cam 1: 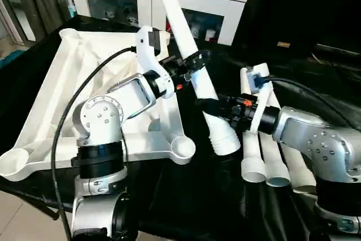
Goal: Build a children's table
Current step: Pick table leg
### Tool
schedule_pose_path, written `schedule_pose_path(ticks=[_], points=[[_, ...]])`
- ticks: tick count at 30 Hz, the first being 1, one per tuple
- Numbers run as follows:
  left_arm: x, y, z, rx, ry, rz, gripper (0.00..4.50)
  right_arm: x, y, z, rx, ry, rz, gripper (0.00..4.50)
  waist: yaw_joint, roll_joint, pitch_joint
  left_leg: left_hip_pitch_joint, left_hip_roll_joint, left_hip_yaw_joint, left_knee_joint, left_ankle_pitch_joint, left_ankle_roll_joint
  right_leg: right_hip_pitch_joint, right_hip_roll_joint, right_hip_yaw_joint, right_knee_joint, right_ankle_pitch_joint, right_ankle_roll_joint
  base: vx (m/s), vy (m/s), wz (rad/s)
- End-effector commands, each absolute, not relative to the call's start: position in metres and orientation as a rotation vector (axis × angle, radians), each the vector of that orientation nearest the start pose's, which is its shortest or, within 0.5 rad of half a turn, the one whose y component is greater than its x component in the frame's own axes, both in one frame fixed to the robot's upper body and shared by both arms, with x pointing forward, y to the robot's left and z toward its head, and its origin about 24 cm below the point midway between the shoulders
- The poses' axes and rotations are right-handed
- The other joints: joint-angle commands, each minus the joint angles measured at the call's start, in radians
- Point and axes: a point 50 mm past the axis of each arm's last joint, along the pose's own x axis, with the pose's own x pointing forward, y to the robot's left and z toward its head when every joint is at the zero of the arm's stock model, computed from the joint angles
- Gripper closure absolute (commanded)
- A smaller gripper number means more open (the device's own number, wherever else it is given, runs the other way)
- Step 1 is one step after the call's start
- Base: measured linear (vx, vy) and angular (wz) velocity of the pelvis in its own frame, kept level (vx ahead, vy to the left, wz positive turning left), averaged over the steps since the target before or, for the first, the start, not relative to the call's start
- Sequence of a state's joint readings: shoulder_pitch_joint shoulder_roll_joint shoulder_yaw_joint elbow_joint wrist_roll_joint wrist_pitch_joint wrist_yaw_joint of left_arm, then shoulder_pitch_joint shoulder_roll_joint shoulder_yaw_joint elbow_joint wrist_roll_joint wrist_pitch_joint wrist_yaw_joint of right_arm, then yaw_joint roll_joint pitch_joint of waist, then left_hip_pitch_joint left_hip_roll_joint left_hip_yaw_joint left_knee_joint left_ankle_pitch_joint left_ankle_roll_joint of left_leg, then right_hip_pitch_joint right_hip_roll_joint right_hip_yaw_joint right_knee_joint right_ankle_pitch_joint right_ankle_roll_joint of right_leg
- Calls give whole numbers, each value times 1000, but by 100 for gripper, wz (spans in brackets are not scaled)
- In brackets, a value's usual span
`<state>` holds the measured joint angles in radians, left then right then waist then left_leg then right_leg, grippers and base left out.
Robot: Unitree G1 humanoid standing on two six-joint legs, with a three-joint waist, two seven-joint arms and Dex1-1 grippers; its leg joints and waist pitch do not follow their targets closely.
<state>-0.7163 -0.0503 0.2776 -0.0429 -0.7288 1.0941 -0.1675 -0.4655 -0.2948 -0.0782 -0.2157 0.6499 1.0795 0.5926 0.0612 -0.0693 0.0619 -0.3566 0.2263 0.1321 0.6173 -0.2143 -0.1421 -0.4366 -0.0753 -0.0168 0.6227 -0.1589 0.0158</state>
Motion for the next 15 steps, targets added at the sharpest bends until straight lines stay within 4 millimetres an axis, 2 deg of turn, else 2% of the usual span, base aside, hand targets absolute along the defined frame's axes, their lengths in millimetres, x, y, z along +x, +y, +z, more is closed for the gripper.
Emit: schedule_pose_path(ticks=[1,2,5,8,10,15], points=[[318,65,186,-591,282,-820,206,286,-122,148,258,339,955,264,4,11,-72,-13,-31,34,-76,-87,-12,75,-12,8,-71,-193,-149,0,0,0],[317,65,186,-592,281,-823,204,286,-122,148,254,340,955,264,3,11,-71,-13,-31,34,-76,-89,-13,74,-11,8,-72,-197,-148,0,0,0],[317,65,186,-576,273,-836,245,286,-121,147,233,339,953,265,3,10,-71,-13,-30,34,-76,-94,-13,74,-12,8,-72,-201,-145,0,0,0],[318,66,187,-563,260,-837,241,288,-121,149,192,312,944,265,3,10,-71,-14,-30,34,-76,-89,-13,74,-11,8,-72,-194,-145,0,0,0],[318,67,189,-563,248,-841,263,289,-120,151,176,268,941,210,2,11,-72,-14,-30,34,-75,-87,-12,75,-12,9,-70,-187,-147,0,0,0],[317,69,193,-564,219,-867,267,288,-121,151,186,274,962,178,2,11,-72,-13,-31,35,-75,-84,-8,75,-10,8,-68,-175,-154,0,0,0]])
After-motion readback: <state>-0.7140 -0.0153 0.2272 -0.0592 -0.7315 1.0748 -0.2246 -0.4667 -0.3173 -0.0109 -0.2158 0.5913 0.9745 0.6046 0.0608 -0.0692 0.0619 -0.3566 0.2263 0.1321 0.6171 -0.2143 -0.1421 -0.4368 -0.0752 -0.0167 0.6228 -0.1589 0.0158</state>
